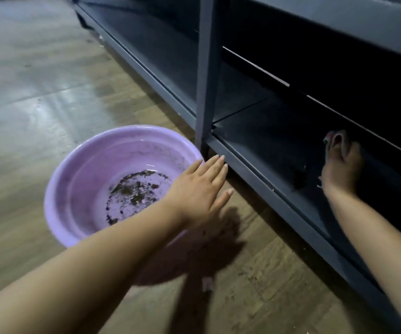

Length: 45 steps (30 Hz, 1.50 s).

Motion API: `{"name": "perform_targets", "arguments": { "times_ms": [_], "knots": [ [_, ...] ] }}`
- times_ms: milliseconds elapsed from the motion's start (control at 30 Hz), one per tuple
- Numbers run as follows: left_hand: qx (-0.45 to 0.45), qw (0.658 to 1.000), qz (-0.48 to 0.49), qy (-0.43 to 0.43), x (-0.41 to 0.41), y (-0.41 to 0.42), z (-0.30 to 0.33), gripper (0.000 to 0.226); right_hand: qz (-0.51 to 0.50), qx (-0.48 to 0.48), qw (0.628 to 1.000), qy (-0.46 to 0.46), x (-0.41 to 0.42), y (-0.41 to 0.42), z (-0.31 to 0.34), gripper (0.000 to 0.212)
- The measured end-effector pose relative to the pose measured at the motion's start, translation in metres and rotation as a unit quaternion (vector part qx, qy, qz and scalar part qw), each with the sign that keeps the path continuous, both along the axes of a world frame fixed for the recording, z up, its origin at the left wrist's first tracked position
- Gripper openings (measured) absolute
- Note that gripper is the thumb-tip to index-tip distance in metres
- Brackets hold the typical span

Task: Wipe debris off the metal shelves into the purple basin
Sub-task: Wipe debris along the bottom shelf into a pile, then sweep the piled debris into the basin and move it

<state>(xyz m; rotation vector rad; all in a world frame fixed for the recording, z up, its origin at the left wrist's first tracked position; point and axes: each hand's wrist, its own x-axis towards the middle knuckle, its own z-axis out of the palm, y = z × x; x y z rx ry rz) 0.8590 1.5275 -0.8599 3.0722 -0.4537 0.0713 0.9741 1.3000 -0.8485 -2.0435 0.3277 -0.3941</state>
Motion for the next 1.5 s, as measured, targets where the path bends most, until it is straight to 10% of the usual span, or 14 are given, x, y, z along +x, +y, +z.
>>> {"name": "perform_targets", "arguments": {
  "times_ms": [467, 833, 933, 1167, 1500],
  "knots": [
    [0.026, 0.994, 0.053, 0.089, -0.033, 0.094, 0.013, 0.061, 0.224, -0.167, 0.959, 0.038, -0.086, 0.139, 0.008, 0.027],
    [-0.048, 0.930, 0.356, 0.077, -0.078, 0.212, -0.021, 0.063, 0.295, -0.248, 0.920, 0.067, -0.108, 0.192, -0.029, 0.039],
    [-0.199, 0.871, 0.443, 0.070, -0.087, 0.220, -0.034, 0.045, 0.295, -0.268, 0.913, 0.086, -0.109, 0.188, -0.031, 0.045],
    [-0.564, 0.609, 0.557, -0.001, -0.085, 0.199, -0.042, 0.021, 0.312, -0.229, 0.918, 0.084, -0.105, 0.174, -0.033, 0.040],
    [-0.640, 0.562, 0.516, 0.091, -0.077, 0.177, -0.031, 0.023, 0.277, -0.200, 0.934, 0.105, -0.105, 0.130, -0.028, 0.039]
  ]
}}
